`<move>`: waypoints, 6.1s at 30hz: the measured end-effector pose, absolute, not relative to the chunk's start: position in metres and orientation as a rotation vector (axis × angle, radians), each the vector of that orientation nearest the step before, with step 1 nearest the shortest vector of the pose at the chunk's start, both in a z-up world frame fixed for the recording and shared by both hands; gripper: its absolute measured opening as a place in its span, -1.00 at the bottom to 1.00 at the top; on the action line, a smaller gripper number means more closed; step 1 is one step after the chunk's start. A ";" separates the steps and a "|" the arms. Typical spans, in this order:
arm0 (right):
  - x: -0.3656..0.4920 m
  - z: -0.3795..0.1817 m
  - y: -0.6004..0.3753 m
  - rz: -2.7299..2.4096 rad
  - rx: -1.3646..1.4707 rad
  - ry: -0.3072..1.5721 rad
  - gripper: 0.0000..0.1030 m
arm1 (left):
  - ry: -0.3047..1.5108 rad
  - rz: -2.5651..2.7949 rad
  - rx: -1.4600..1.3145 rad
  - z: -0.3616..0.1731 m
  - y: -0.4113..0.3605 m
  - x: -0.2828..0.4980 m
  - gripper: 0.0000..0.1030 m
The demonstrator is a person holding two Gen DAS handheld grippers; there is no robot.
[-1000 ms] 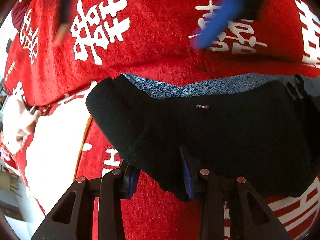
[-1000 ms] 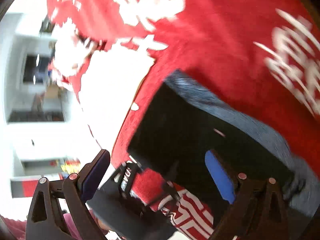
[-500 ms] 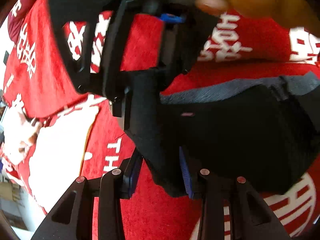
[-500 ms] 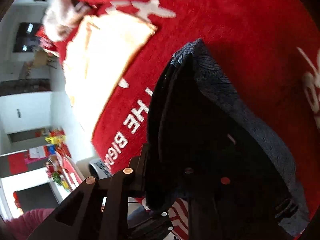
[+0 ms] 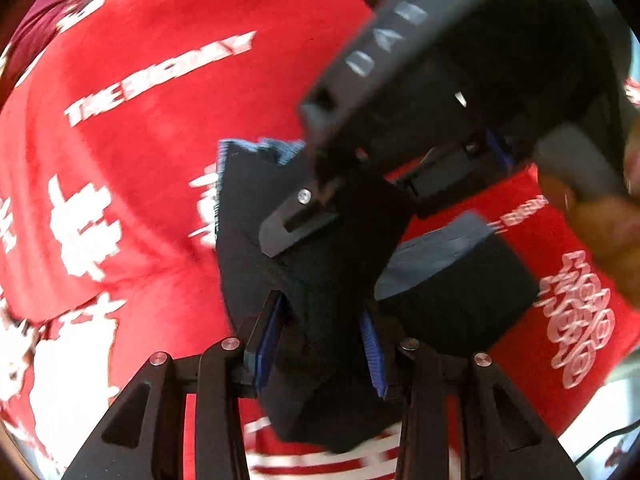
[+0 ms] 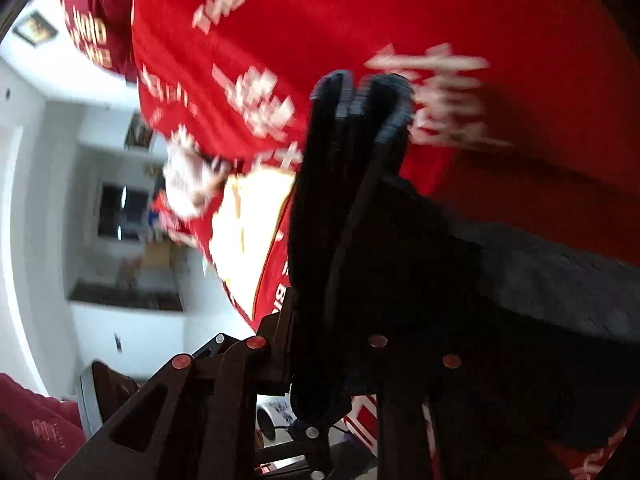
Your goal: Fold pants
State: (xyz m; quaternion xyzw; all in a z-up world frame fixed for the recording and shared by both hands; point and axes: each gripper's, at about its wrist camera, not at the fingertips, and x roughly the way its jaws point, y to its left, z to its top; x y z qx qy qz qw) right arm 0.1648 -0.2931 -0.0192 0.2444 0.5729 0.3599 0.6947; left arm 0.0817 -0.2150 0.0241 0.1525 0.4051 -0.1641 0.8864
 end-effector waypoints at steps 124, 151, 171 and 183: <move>0.026 -0.102 -0.439 0.027 0.590 1.330 0.44 | 1.408 -0.138 -0.001 -0.104 -0.137 0.150 0.86; 0.199 -0.126 -0.470 0.312 0.492 1.347 -0.90 | 1.356 -0.003 -0.022 -0.116 -0.152 0.181 0.87; 0.129 -0.142 -0.509 0.261 0.711 1.372 -0.60 | 1.386 -0.018 -0.035 -0.119 -0.147 0.185 0.96; 0.121 -0.145 -0.542 0.336 0.784 1.326 0.40 | 1.445 -0.241 -0.167 -0.117 -0.125 0.196 0.96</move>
